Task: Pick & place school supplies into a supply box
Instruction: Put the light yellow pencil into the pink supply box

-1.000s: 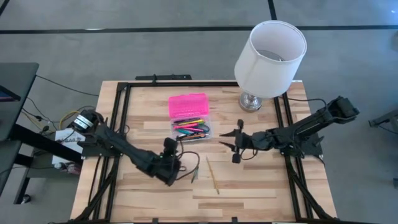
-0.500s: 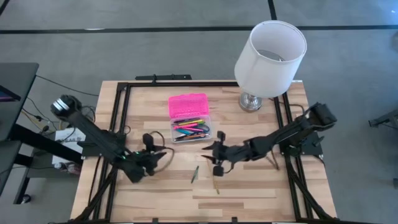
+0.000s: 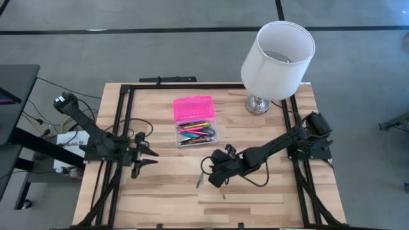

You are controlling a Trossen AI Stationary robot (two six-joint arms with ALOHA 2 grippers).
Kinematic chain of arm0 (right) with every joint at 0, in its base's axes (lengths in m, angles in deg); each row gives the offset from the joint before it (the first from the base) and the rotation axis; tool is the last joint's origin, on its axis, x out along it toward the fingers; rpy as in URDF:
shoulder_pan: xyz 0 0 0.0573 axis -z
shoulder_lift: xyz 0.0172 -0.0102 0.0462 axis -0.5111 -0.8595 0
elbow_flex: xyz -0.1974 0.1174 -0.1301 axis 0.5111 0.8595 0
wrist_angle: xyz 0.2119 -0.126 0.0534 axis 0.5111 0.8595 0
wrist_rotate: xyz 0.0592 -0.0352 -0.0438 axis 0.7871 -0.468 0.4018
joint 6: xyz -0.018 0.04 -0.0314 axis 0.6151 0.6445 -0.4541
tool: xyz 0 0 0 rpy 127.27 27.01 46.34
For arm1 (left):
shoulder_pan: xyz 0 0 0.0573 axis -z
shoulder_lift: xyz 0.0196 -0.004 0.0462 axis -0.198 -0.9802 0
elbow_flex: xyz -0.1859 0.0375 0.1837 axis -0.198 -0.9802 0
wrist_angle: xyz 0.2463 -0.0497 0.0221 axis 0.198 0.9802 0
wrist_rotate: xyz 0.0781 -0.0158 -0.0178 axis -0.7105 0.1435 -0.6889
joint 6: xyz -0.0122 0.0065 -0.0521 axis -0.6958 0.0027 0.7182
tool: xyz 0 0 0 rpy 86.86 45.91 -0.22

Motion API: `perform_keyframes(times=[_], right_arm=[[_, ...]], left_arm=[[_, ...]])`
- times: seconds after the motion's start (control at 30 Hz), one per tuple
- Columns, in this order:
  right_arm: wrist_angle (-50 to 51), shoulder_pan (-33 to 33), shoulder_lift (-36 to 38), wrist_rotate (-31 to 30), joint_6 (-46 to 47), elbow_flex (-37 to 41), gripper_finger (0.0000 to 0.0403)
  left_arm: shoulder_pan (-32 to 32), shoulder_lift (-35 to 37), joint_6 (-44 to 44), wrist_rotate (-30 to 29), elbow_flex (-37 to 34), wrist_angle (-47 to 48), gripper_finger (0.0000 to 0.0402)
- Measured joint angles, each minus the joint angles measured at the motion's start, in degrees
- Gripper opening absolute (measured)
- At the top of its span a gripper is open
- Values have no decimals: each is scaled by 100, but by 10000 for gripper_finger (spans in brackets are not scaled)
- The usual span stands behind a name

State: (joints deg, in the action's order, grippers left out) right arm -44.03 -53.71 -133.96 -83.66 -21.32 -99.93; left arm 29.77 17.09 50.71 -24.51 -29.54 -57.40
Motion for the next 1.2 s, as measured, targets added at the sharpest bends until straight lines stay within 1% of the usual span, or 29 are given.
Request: perform_keyframes(times=[0.07,0.13,0.23,0.3,0.37,0.67,1.0,1.1,1.2], right_arm=[[151,-4,-149,241,421,-127,121],[395,-28,-285,520,838,-238,121],[786,-40,-555,993,1319,-427,121],[1246,-61,-688,1110,1529,-539,121],[1372,-70,-766,1104,1640,-680,121],[1545,-69,-846,1059,1832,-773,121],[1464,-143,-880,1084,1830,-769,121],[1397,-141,-1053,1190,1768,-765,121],[1235,-122,-1268,1521,1661,-775,120]], left_arm=[[0,407,-186,43,-155,39,116],[0,750,-327,-55,-245,149,116],[-6,1120,-411,-163,-267,366,116],[-4,1267,-509,-144,-269,436,116],[-4,1359,-591,-116,-271,452,116],[-4,1353,-750,-121,-271,476,116],[-4,1351,-750,-130,-272,479,116],[-4,1351,-750,-140,-271,479,116],[-4,1351,-750,-140,-271,481,116]])
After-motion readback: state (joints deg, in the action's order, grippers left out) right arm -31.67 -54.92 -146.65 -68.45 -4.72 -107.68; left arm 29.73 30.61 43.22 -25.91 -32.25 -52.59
